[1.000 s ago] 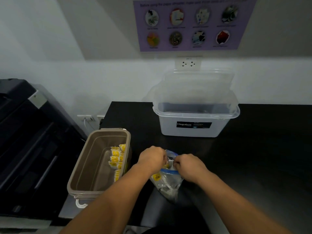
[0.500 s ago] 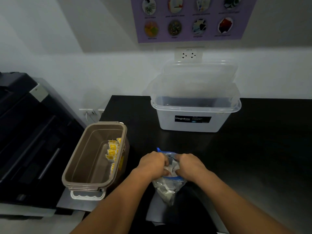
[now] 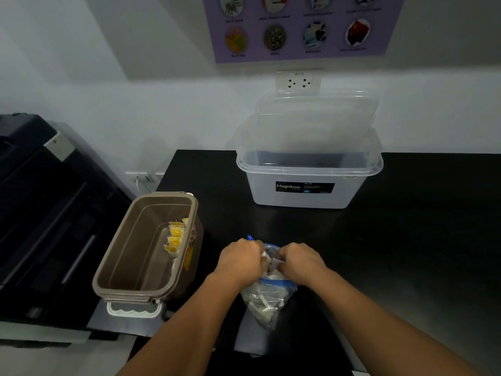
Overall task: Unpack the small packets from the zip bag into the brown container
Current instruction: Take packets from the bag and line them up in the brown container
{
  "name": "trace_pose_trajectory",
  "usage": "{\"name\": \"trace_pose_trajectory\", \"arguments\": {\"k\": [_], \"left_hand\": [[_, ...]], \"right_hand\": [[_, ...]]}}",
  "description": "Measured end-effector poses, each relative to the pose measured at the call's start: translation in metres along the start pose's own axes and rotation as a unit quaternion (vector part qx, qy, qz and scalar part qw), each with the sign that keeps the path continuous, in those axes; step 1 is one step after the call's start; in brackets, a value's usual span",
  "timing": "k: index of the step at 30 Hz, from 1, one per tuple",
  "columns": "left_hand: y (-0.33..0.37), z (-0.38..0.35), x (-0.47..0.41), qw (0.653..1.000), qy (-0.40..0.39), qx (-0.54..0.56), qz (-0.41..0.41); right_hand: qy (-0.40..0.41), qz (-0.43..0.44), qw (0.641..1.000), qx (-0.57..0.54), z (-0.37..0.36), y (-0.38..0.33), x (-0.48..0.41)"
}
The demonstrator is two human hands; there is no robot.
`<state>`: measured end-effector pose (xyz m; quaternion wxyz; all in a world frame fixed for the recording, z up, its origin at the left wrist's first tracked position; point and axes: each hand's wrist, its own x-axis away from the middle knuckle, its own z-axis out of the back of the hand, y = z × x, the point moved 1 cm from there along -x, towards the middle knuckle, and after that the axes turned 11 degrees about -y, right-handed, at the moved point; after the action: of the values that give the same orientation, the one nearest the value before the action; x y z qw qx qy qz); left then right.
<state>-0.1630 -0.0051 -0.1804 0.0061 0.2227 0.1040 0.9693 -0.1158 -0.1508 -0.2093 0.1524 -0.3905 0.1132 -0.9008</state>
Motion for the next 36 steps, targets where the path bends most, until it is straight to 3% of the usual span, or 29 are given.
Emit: {"name": "trace_pose_trajectory", "arguments": {"k": [7, 11, 17, 27, 31, 36], "left_hand": [[-0.009, -0.004, 0.003, 0.997, 0.029, 0.07, 0.033], [-0.01, -0.002, 0.005, 0.989, 0.074, 0.119, 0.044], [-0.01, 0.006, 0.009, 0.973, 0.122, 0.187, 0.058], [-0.012, 0.016, 0.019, 0.958, 0.155, 0.236, 0.053], [-0.009, 0.025, 0.026, 0.957, 0.157, 0.238, 0.046], [-0.043, 0.061, 0.045, 0.936, 0.211, 0.279, 0.036]], "right_hand": [[0.068, 0.077, 0.983, -0.152, 0.001, 0.01, 0.002], [0.097, 0.135, 0.973, -0.16, 0.003, 0.012, 0.003], [0.107, 0.144, 0.959, -0.218, 0.01, 0.013, 0.004], [0.131, 0.162, 0.878, -0.432, 0.017, 0.01, 0.005], [0.08, 0.126, 0.823, -0.548, 0.018, 0.005, 0.002], [-0.048, 0.17, 0.674, -0.717, 0.03, -0.033, 0.004]]}}
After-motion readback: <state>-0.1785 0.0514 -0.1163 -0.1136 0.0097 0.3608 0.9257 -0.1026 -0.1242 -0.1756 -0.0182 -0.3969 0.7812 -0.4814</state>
